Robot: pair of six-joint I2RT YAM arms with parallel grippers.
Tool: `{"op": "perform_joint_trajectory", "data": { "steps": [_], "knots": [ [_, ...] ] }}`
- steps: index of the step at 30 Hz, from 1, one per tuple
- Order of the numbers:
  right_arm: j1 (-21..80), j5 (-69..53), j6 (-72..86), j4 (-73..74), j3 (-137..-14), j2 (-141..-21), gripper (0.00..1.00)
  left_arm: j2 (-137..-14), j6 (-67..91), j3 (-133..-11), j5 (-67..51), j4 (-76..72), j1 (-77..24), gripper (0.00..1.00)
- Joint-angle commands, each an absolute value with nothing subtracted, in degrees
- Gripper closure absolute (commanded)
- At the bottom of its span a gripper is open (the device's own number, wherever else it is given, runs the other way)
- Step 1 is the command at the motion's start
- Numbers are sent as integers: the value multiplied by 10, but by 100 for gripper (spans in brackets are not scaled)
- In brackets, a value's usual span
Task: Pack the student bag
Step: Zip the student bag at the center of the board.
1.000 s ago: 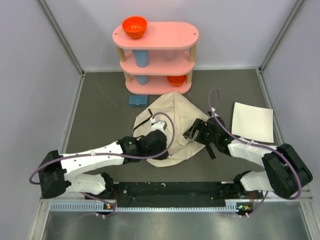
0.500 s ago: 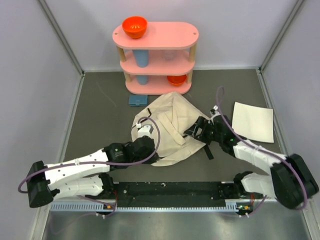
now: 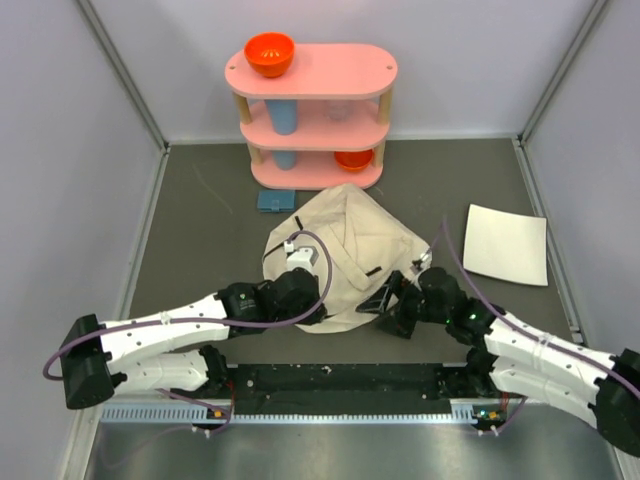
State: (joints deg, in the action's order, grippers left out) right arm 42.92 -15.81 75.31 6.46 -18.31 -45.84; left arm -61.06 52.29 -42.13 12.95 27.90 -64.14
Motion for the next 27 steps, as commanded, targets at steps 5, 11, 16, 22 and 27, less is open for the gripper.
{"op": "perform_joint_trajectory", "data": {
  "steps": [5, 11, 16, 22, 27],
  "knots": [
    [510, -119, 890, -90, -210, -588, 17, -602, 501, -430, 127, 239, -644, 100],
    [511, -97, 911, -149, -255, -687, 22, -604, 497, -419, 119, 231, -643, 100],
    [511, -116, 961, -232, -251, -743, 59, -607, 491, -417, 118, 226, -643, 100],
    [473, -93, 962, -247, -196, -731, 100, -592, 492, -416, 153, 259, -643, 100],
    [364, -69, 891, -179, -142, -668, 100, -557, 506, -399, 219, 315, -642, 100]
  ]
}}
